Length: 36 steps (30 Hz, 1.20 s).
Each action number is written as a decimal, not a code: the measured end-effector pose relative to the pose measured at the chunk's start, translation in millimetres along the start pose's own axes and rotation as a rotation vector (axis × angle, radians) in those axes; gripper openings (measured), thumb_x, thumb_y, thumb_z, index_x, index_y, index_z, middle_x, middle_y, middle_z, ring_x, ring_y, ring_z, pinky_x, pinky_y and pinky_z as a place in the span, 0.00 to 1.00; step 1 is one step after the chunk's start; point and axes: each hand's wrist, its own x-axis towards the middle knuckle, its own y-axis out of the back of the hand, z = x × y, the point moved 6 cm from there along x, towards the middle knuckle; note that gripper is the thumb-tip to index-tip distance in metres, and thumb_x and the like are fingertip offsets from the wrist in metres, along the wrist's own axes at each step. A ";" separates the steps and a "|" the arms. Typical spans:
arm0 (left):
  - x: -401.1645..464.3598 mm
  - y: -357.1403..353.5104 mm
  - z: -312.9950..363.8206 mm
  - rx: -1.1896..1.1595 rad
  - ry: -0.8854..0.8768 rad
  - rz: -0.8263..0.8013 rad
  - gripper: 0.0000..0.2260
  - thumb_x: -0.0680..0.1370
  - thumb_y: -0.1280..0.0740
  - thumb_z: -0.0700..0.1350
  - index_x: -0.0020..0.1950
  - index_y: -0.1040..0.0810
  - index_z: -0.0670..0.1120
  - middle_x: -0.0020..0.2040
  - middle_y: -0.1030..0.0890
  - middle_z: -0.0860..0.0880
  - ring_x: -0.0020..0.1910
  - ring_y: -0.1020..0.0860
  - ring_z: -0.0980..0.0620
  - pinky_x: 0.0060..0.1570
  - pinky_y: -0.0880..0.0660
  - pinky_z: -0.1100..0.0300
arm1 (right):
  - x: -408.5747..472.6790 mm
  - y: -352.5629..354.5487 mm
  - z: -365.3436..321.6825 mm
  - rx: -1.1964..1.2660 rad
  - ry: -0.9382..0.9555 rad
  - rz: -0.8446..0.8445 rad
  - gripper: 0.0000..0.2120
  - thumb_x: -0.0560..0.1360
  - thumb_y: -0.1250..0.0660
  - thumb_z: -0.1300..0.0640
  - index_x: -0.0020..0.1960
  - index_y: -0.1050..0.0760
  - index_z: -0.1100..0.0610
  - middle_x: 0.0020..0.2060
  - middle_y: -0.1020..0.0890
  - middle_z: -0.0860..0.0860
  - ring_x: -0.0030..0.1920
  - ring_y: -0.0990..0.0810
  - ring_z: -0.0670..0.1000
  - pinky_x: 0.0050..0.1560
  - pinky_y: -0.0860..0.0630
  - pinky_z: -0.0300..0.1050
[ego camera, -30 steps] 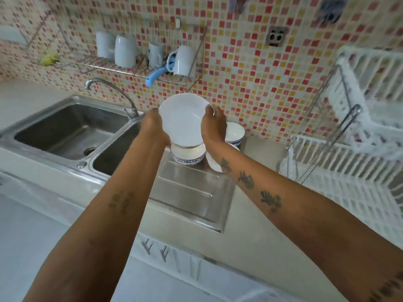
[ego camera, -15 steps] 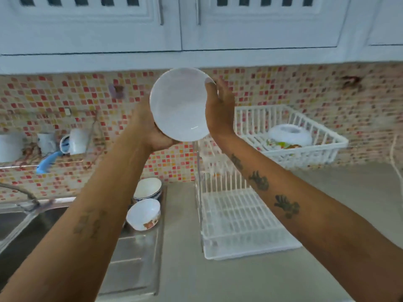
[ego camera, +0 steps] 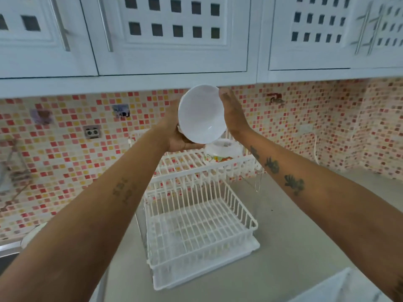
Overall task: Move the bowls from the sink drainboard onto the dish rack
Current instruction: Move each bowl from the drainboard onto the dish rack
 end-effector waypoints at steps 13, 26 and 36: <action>51.8 -45.5 -29.6 0.751 -0.391 0.288 0.37 0.71 0.30 0.63 0.75 0.38 0.52 0.70 0.37 0.45 0.67 0.32 0.46 0.66 0.32 0.54 | 20.5 32.8 77.9 -0.166 -0.318 -0.117 0.11 0.73 0.35 0.45 0.40 0.31 0.52 0.39 0.25 0.49 0.38 0.24 0.51 0.39 0.28 0.45; 81.4 -47.9 -51.2 0.871 -0.437 0.330 0.35 0.67 0.22 0.54 0.68 0.34 0.48 0.67 0.33 0.43 0.63 0.29 0.44 0.58 0.27 0.57 | 24.0 33.8 122.4 -0.253 -0.303 -0.121 0.08 0.75 0.36 0.52 0.52 0.30 0.52 0.57 0.24 0.53 0.53 0.23 0.54 0.47 0.25 0.48; 92.3 -44.9 -65.1 0.932 -0.339 0.293 0.36 0.67 0.21 0.52 0.69 0.35 0.46 0.65 0.33 0.43 0.57 0.28 0.47 0.55 0.27 0.56 | 24.0 31.1 144.1 -0.343 -0.432 -0.127 0.14 0.76 0.38 0.60 0.56 0.21 0.66 0.59 0.20 0.60 0.53 0.20 0.59 0.50 0.24 0.52</action>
